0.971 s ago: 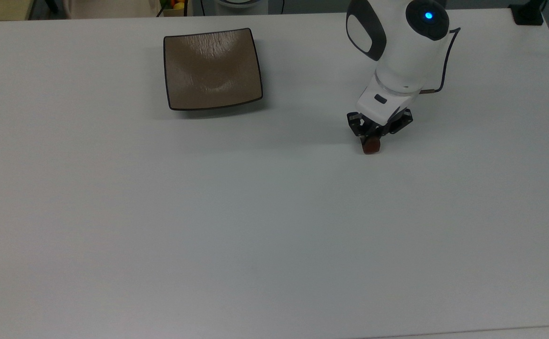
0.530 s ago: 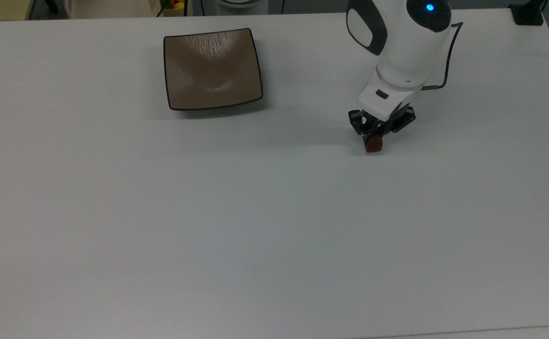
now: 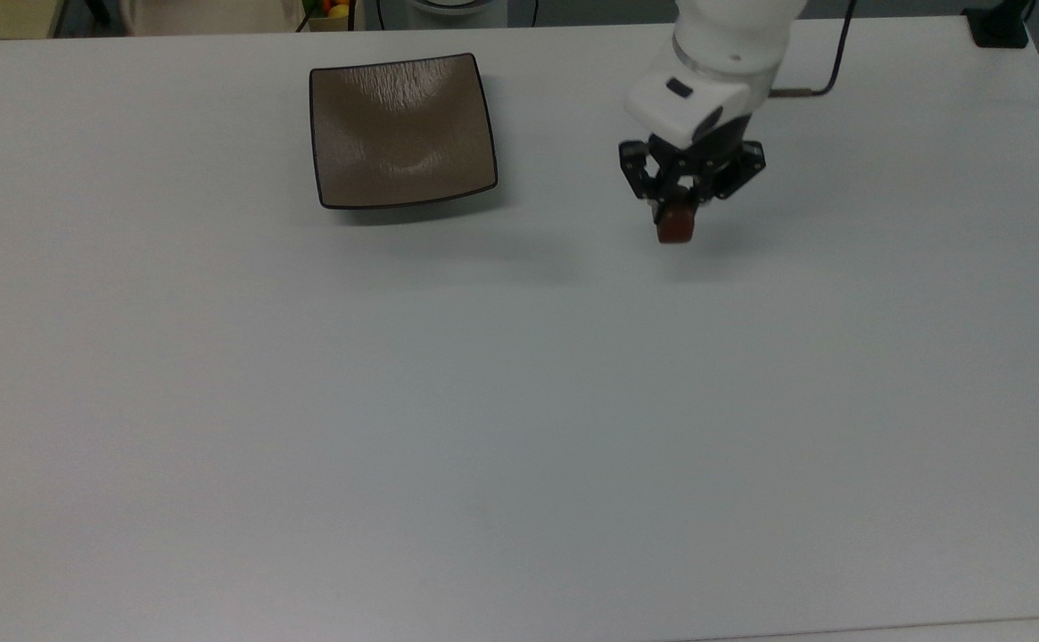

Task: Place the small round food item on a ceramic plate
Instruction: 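Lift the held food item and carry it toward the brown plate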

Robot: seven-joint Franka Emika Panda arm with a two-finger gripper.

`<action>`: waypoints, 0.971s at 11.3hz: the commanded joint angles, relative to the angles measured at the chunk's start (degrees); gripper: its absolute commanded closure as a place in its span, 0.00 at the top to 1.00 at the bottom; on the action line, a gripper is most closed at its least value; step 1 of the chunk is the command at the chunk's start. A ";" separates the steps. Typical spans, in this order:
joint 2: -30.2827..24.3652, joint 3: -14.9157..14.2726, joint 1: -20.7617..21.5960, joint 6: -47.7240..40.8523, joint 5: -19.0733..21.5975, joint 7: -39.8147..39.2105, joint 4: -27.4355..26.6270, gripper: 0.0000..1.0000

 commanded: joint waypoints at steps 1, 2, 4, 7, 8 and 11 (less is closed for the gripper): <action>-7.79 -1.06 -2.61 -8.33 5.81 -8.65 -1.72 0.29; -9.90 -1.85 -3.93 -11.93 7.83 -12.96 -1.63 0.29; -13.42 -2.04 -6.30 -16.87 8.29 -18.61 -1.72 0.29; -16.86 -2.82 -9.74 -23.98 10.05 -25.55 -1.98 0.29; -17.74 -3.70 -10.53 -26.27 10.05 -26.88 -2.16 0.29; -19.58 -3.79 -12.99 -28.31 9.96 -30.04 -6.18 0.29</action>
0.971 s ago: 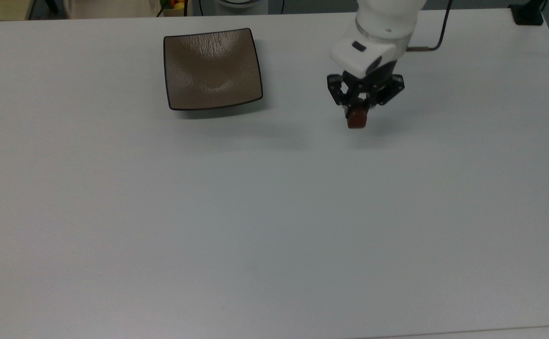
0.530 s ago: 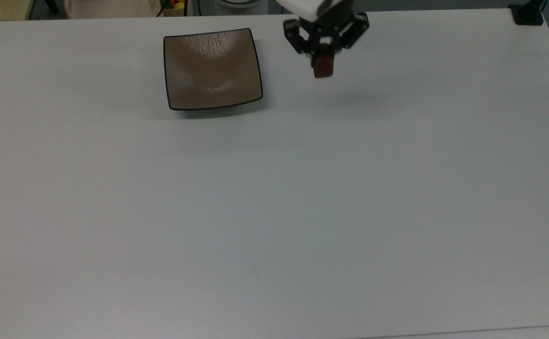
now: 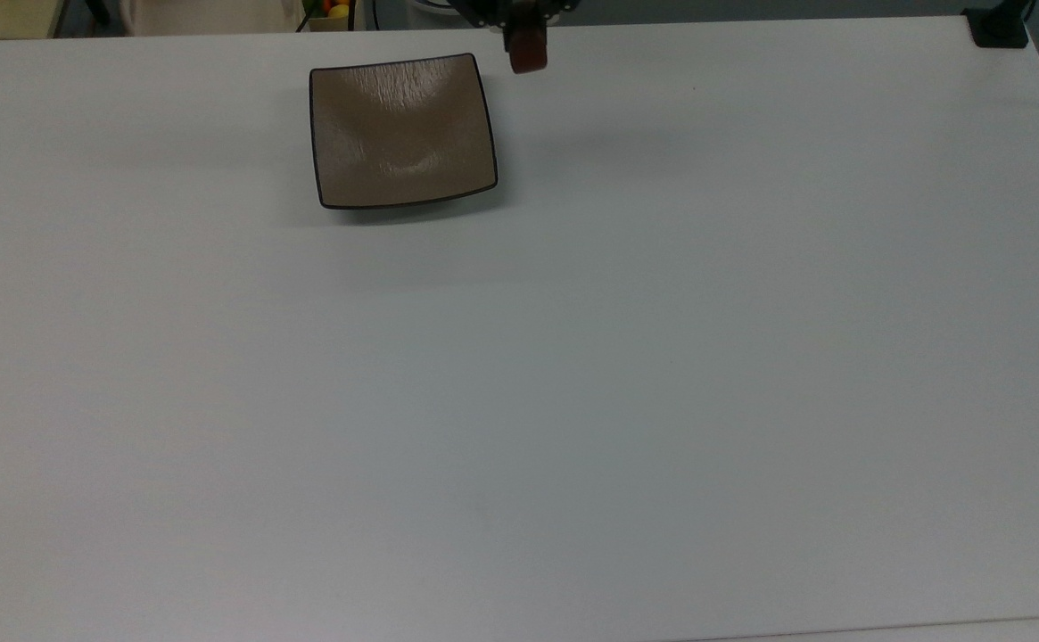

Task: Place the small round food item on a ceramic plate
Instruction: 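Lift the held food item and carry it toward the brown plate, then lower the food item onto the plate center and open the gripper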

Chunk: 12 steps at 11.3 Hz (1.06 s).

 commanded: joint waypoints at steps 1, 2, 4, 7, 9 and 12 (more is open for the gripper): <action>-3.68 -0.40 -2.41 -0.68 1.01 -6.16 -7.39 0.29; -3.78 -0.40 -2.69 -0.33 0.83 -6.96 -8.89 0.29; -3.69 -0.57 -3.30 0.98 -0.92 -7.14 -13.10 0.29; -3.69 -0.66 -4.27 4.49 -4.00 -7.06 -18.91 0.29; -3.78 -0.92 -4.27 8.35 -5.23 -6.97 -23.38 0.29; -4.22 -2.41 -5.15 17.04 -6.91 -6.71 -29.46 0.29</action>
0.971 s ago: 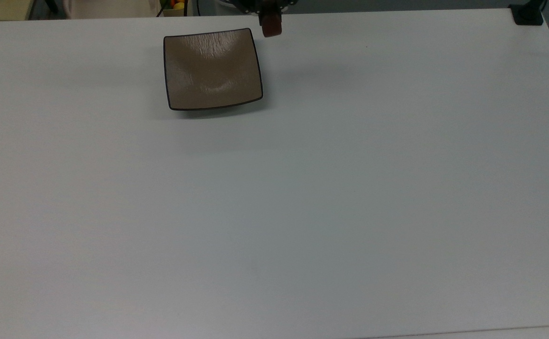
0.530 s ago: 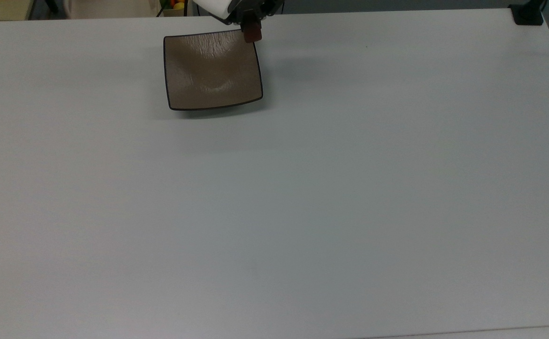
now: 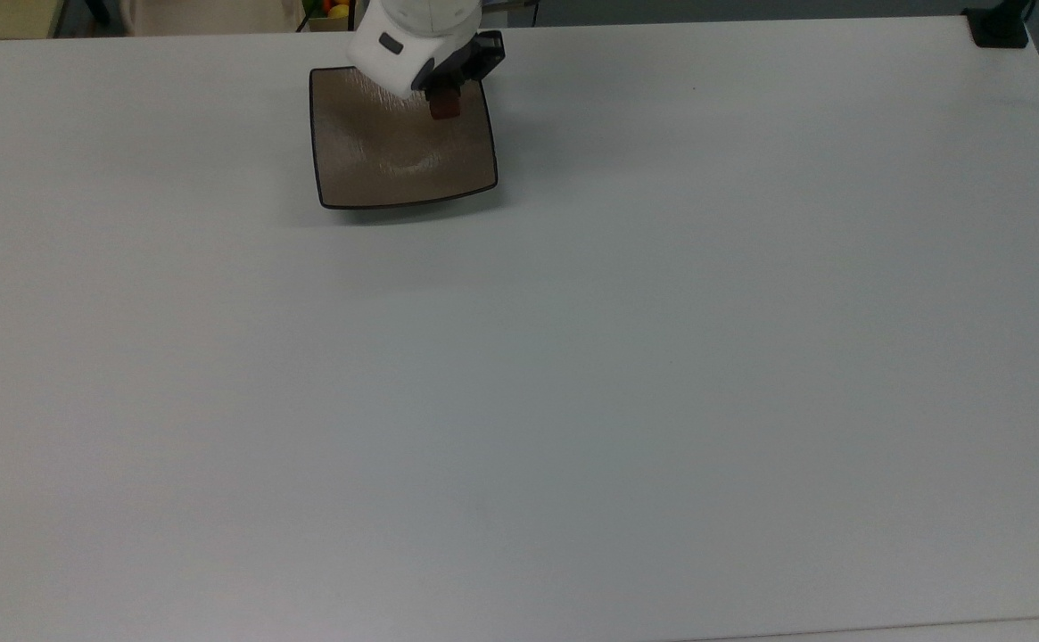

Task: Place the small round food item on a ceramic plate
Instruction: 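Lower the food item onto the plate center and open the gripper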

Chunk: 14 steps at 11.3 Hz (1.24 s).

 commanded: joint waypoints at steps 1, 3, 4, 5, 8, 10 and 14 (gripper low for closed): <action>-2.80 -2.69 -0.50 9.40 -0.90 -1.03 -7.47 0.29; -2.80 -3.31 -0.50 15.82 -0.90 -1.03 -10.64 0.29; -2.71 -3.31 -0.58 17.76 -0.90 -1.03 -11.87 0.29; -2.71 -3.66 -0.58 20.13 -0.90 -1.03 -13.36 0.29; -2.71 -3.93 -0.58 25.77 -0.90 -1.03 -16.80 0.30; -2.71 -3.93 -0.58 25.52 -0.90 -1.21 -16.89 0.32; -3.15 -4.54 -0.58 24.73 -0.90 -0.95 -16.46 0.80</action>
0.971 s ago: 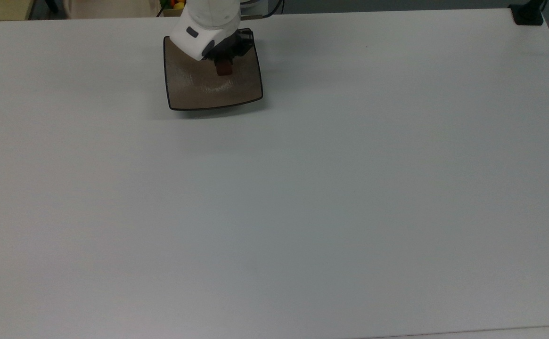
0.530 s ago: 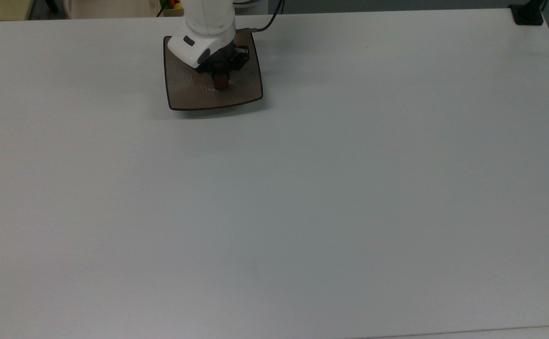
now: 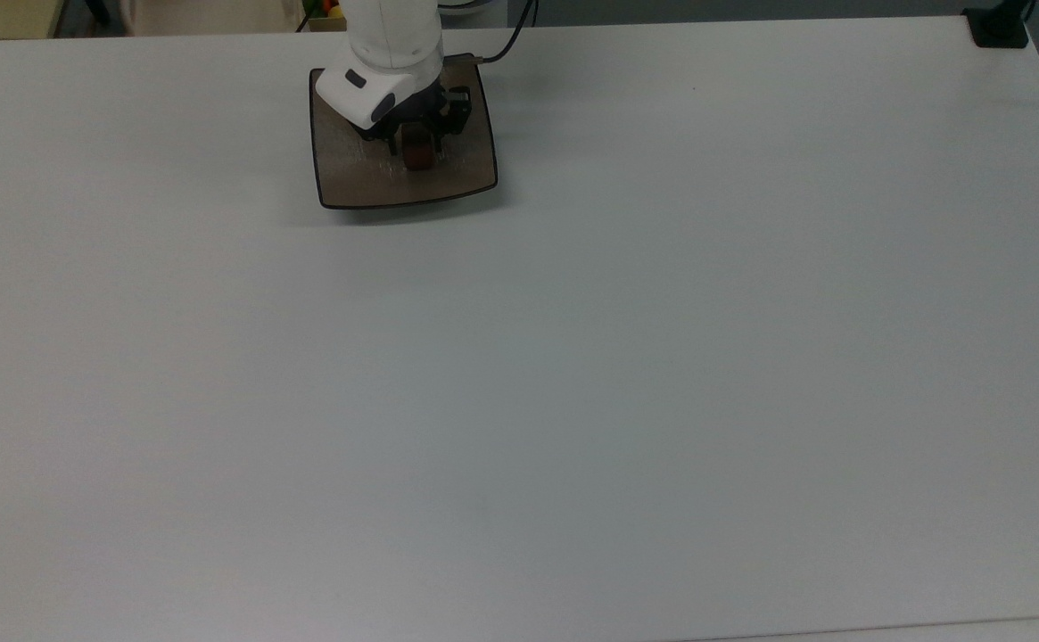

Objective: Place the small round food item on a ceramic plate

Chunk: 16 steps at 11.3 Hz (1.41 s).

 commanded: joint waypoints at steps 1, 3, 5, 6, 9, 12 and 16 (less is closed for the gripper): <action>-3.03 -0.67 0.18 0.27 -0.50 -0.64 -1.58 0.90; -4.00 -0.67 0.27 -5.05 -0.50 -0.38 2.87 0.99; -4.00 -0.58 0.44 -16.03 -0.41 0.94 12.44 1.00; -4.00 -0.49 0.62 -20.00 -0.33 1.03 16.58 1.00; -3.92 0.99 1.06 -30.29 0.20 2.61 28.09 1.00; -3.91 1.97 1.06 -36.29 0.64 6.73 35.85 1.00; -3.56 2.94 0.53 -34.64 5.63 8.33 38.24 1.00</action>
